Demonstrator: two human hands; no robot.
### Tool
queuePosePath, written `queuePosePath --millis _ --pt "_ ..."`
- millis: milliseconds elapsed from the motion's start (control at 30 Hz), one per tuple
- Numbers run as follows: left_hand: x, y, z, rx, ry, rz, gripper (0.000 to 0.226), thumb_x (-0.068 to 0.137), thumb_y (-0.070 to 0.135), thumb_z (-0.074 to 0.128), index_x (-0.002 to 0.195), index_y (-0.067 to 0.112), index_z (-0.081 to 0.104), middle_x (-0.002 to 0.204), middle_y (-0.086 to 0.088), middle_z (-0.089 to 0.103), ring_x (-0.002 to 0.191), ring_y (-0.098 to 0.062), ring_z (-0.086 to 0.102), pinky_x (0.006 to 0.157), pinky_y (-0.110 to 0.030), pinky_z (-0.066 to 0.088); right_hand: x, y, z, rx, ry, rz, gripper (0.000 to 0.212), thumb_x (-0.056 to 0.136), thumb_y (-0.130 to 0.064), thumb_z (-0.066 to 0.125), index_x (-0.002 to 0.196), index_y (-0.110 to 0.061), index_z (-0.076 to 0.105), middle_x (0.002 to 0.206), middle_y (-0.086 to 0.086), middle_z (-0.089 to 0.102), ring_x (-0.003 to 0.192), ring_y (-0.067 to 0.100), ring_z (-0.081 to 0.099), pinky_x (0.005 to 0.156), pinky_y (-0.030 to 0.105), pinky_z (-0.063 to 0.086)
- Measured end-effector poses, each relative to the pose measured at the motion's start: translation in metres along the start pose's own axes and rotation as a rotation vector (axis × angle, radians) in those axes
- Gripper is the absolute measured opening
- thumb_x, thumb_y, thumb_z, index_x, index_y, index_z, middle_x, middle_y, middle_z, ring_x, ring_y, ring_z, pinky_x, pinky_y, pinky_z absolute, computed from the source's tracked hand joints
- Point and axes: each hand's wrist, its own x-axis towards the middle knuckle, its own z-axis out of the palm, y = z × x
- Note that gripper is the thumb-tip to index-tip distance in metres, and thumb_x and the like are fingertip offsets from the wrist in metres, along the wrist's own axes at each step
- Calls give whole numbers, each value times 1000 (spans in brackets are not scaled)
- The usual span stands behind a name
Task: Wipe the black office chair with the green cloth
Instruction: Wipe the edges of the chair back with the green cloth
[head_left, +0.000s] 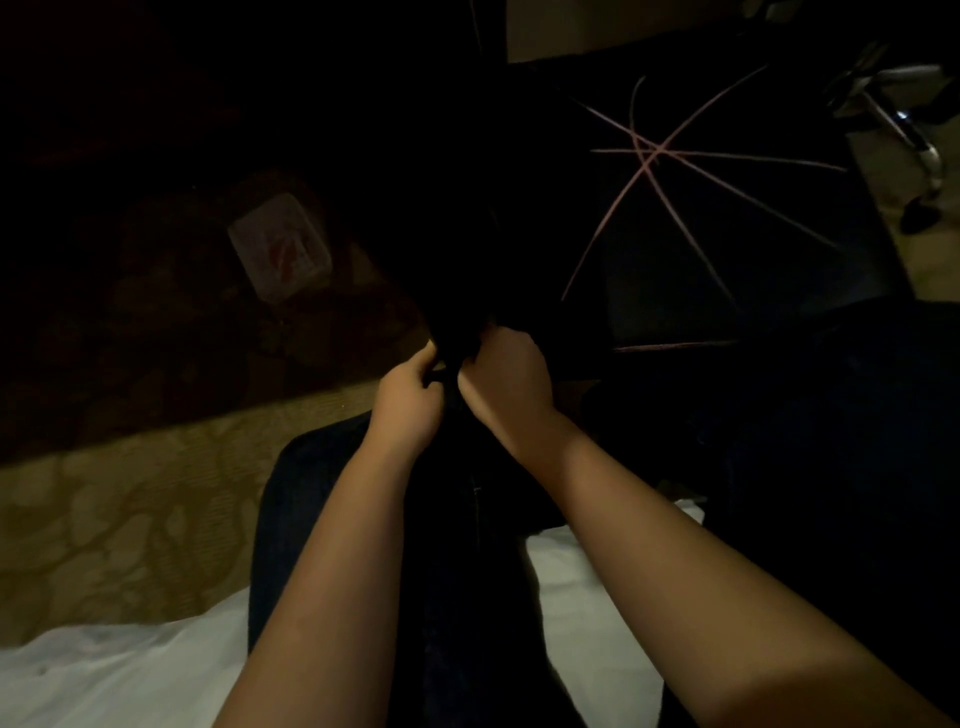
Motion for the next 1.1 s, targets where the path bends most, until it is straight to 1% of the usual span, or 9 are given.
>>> queuePosePath --millis 167,233,333,400,533,633,767,933,1100 --pt "4 -2 1 3 -1 -3 59 96 0 40 146 31 41 107 3 67 53 -12 55 51 -29 42 5 11 18 48 -32 84 14 88 -8 51 79 -18 48 71 -4 44 65 14 43 47 20 22" --pt "6 -4 0 -3 9 5 59 95 0 41 144 32 44 107 1 68 50 -8 55 48 -27 41 8 18 29 81 -93 150 14 89 -8 51 80 -18 49 70 -4 43 67 15 45 47 21 26" --pt "7 -7 -1 15 3 29 58 95 -1 41 145 29 45 114 -3 67 51 -6 56 48 -24 42 9 32 49 198 -186 269 14 94 -7 50 102 -6 61 96 9 63 93 28 60 69 32 48" --pt "9 -10 -1 32 6 49 58 94 -2 41 145 26 46 118 -6 66 49 1 55 45 -18 40 11 40 62 232 -206 312 23 95 -7 49 114 -2 62 113 17 64 106 33 59 85 35 49" --pt "13 -12 -2 43 13 70 57 93 -3 42 144 22 48 122 -11 65 59 10 59 42 -7 34 19 46 77 256 -197 374 21 96 -11 50 110 -4 65 112 16 66 107 31 60 73 25 39" --pt "14 -13 -4 62 1 102 55 94 -3 43 142 23 50 119 -9 67 69 1 63 45 -7 36 22 49 84 277 -212 416 24 96 -12 49 112 -3 65 113 17 65 106 32 60 74 27 42" --pt "12 -15 -5 39 -9 103 56 95 -1 43 144 25 47 123 -4 64 51 5 56 45 -11 40 21 46 89 349 -79 492 20 95 -18 53 109 -11 65 110 10 66 103 28 61 71 24 36" --pt "14 -16 -4 22 2 109 58 93 -2 43 143 28 48 117 -6 67 46 5 54 42 -13 38 14 47 82 470 71 420 16 90 -7 58 103 -8 68 101 11 68 96 28 62 68 19 35" --pt "14 -15 -2 8 37 97 57 95 -2 43 145 26 45 111 15 56 54 11 57 44 -11 43 6 38 60 537 156 308 23 88 -2 57 106 -5 70 101 14 71 99 28 65 86 39 52"
